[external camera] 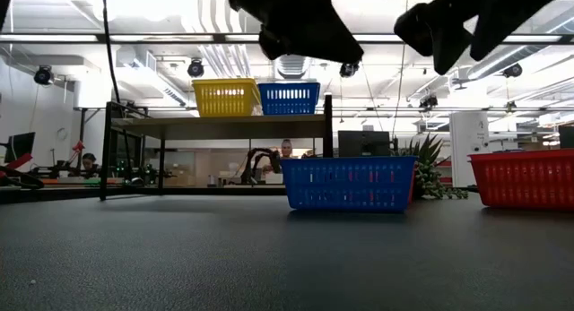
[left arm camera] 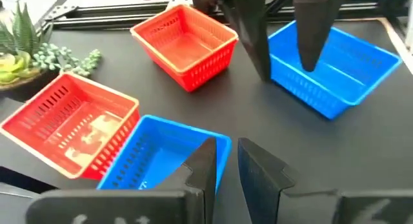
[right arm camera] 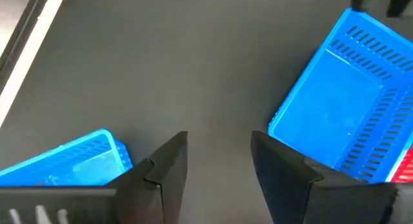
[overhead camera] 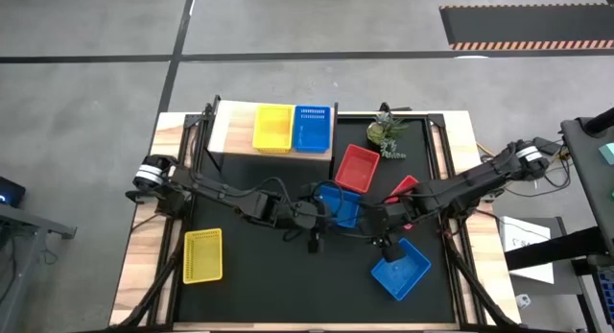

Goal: Stack baskets on shelf by color
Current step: Stack the top blue bin on top of the blue bins on the shelf

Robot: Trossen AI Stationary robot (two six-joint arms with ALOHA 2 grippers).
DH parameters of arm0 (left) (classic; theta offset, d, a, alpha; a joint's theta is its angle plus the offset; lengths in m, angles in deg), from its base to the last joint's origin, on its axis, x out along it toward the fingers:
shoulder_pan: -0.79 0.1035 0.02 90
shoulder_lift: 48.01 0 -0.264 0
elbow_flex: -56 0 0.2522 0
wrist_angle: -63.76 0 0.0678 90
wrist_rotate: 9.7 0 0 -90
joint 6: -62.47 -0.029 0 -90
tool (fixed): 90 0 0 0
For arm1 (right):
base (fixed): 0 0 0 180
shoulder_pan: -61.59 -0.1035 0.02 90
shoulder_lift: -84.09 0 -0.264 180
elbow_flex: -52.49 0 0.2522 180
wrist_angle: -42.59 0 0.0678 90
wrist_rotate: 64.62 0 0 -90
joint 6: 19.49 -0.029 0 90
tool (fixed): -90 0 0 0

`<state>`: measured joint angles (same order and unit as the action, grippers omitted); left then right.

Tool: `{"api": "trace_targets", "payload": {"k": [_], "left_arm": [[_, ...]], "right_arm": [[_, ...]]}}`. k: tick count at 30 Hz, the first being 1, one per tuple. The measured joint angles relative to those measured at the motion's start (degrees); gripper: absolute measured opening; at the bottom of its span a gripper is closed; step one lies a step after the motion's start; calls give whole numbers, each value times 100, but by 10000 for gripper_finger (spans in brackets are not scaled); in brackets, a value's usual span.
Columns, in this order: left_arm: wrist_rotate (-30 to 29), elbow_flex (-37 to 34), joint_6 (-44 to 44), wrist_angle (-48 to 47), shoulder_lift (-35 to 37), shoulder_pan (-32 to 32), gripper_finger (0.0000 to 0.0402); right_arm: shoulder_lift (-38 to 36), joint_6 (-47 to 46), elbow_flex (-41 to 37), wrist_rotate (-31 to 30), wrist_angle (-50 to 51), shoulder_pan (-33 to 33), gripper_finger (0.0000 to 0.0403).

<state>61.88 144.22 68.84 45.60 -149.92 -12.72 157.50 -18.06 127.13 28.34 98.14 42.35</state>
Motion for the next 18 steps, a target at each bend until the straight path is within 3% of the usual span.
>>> {"api": "trace_targets", "payload": {"k": [3, 6, 9, 15, 18], "left_arm": [[86, -7, -100, 80, -171, 32, 48], [585, -11, -115, 81, -361, 104, 59], [894, -10, -94, 125, -541, 161, 87], [904, -9, -166, 499, -907, 258, 158], [905, -9, -421, 780, -1093, 307, 173]], "right_arm": [[-187, -51, -258, 0, -298, 0, 169], [-372, -140, -425, 0, -525, 0, 171], [-474, -173, -514, -2, -693, 0, 171], [-445, -173, -587, -12, -834, 2, 171], [-415, -171, -591, -17, -874, 2, 171]]}}
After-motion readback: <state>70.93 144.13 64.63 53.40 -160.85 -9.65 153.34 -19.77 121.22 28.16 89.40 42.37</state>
